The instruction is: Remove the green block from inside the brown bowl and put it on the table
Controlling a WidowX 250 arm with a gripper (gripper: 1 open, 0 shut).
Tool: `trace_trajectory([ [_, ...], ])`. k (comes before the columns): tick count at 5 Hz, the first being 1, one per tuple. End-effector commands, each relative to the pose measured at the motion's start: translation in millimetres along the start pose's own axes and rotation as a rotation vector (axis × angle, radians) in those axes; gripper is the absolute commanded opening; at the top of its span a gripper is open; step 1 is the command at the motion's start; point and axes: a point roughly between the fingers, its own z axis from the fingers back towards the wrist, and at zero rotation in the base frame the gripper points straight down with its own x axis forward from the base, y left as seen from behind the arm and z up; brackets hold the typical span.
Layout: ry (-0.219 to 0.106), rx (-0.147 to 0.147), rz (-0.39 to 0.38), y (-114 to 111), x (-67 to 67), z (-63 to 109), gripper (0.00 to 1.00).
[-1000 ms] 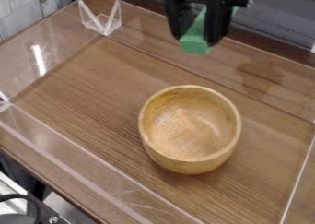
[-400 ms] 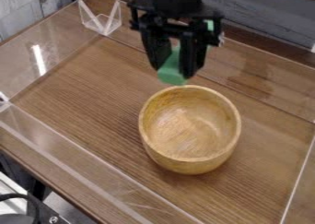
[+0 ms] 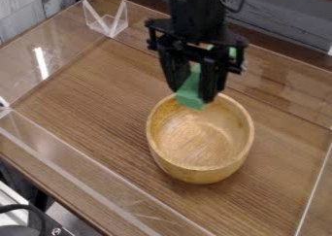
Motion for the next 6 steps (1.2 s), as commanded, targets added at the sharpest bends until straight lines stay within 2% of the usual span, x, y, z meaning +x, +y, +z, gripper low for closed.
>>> trace_trajectory([
  [1, -0.061, 0.006, -0.013, -2.4, 1.3, 11.1, 0.00],
  [6, -0.099, 0.020, -0.010, 2.5, -2.9, 12.3, 0.00],
])
